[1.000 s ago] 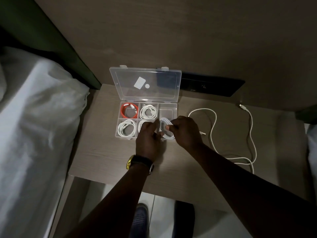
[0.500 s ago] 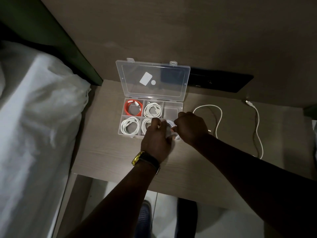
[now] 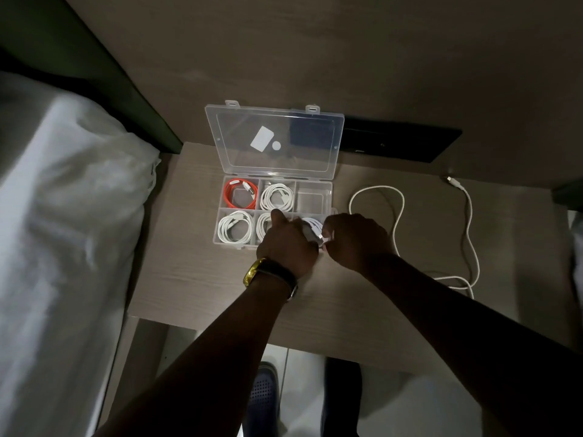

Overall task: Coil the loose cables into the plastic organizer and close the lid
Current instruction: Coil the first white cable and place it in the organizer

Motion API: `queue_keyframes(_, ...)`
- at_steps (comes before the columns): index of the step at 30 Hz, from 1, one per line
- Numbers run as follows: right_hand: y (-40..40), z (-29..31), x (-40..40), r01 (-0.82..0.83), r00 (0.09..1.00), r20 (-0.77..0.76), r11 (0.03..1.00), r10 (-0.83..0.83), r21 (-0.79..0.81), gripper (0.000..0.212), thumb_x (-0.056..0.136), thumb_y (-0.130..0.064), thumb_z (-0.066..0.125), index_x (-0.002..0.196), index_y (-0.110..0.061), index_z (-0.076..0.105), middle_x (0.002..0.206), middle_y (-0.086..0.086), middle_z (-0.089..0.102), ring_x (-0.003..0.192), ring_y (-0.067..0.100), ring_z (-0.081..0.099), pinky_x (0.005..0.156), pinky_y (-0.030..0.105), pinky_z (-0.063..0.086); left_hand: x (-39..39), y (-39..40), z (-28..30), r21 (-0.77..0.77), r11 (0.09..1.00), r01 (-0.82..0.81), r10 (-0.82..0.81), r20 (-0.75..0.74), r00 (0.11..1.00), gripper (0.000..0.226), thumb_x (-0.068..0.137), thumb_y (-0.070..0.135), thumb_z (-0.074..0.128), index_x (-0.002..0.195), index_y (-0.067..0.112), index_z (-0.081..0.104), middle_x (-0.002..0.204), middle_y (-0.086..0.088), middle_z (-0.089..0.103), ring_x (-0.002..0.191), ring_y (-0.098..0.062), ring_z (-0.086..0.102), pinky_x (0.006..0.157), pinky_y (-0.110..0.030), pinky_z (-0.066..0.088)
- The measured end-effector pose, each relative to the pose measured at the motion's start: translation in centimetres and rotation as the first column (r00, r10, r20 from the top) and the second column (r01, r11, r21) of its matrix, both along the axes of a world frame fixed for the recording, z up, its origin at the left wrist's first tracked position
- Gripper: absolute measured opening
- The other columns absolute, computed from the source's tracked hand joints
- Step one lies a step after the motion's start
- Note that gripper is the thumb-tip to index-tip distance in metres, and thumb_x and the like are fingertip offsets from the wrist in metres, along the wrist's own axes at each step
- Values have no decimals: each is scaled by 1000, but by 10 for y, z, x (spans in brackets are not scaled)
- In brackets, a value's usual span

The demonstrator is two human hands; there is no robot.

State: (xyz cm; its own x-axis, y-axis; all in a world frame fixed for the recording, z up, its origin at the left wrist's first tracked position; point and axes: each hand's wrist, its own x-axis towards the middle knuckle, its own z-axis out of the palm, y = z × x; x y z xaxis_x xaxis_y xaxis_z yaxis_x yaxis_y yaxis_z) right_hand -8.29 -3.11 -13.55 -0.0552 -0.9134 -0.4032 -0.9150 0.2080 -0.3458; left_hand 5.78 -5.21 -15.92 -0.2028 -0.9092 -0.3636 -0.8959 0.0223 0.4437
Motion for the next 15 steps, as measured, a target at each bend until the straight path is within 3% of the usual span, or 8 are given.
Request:
queue_keyframes(4, -29, 10, 0, 21, 999, 27, 970, -29, 242, 22, 70, -25, 80, 89, -24, 68, 97, 2, 73, 93, 26, 68, 85, 41, 56, 4, -11, 0, 43, 999, -26, 27, -32, 999, 37, 74, 39, 72, 107, 22, 70, 117, -16, 58, 99, -35, 64, 85, -41, 52)
queue_keyframes(9, -35, 3, -1, 1, 994, 101, 950, -34, 312, 15, 72, -20, 81, 77, -16, 68, 63, 2, 75, 59, 16, 73, 76, 41, 62, 7, -12, -5, 23, 998, -62, 63, -58, 996, 38, 68, 37, 78, 103, 21, 72, 109, -11, 70, 99, -30, 67, 77, -32, 48)
queue_keyframes(15, -29, -6, 11, 32, 999, -44, 994, -28, 105, 18, 70, -23, 75, 86, -20, 67, 94, 5, 72, 91, 30, 68, 77, 36, 53, 1, -8, -2, -42, 997, -66, 65, -12, 998, 21, 77, 40, 62, 91, 29, 72, 104, -6, 67, 93, -30, 67, 69, -36, 49)
